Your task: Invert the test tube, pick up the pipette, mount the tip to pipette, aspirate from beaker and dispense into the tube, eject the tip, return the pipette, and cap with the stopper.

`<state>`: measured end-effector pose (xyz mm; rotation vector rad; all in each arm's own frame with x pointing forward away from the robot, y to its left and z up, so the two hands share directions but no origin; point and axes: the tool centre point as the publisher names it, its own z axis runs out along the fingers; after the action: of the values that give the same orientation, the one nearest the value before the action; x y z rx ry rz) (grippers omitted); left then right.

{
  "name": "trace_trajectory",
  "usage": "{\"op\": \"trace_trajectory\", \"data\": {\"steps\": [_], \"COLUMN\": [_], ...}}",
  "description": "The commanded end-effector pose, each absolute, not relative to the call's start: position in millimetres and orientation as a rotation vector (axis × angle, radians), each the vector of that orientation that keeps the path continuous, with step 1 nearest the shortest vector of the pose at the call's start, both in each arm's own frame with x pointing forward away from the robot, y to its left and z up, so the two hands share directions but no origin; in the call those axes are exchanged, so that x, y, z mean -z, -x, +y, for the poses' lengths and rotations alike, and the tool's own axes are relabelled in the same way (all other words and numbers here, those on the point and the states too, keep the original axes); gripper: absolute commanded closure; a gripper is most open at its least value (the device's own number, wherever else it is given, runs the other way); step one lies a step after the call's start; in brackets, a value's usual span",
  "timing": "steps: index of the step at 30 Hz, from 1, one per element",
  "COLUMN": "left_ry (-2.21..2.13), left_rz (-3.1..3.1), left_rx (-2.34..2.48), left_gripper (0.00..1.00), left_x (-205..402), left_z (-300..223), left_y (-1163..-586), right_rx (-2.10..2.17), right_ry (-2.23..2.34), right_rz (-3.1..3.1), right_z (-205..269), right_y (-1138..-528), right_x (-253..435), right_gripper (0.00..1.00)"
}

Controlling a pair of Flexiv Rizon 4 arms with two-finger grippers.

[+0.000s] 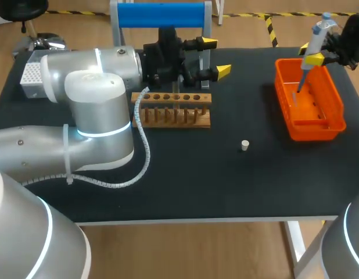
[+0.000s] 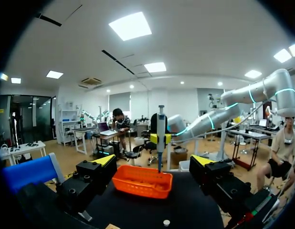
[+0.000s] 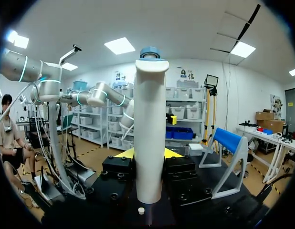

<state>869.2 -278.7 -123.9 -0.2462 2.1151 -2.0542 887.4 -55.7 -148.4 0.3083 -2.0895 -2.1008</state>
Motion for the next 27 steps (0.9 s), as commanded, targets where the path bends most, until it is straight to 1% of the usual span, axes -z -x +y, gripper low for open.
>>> {"op": "trace_trajectory", "data": {"steps": [1,27], "left_ry": [0.251,0.251], "left_rz": [2.109,2.109], "left_rx": [2.052,2.052], "left_gripper": [0.00,0.00], "left_x": [125,125], "left_z": [-281,-281], "left_y": [-868,-868], "right_rx": [2.131,2.107], "right_ry": [-0.241,-0.299], "right_rz": [-2.128,-2.102], "right_z": [-18,102], "right_y": [-870,-839], "right_x": [146,153], "right_gripper": [1.00,1.00]}}
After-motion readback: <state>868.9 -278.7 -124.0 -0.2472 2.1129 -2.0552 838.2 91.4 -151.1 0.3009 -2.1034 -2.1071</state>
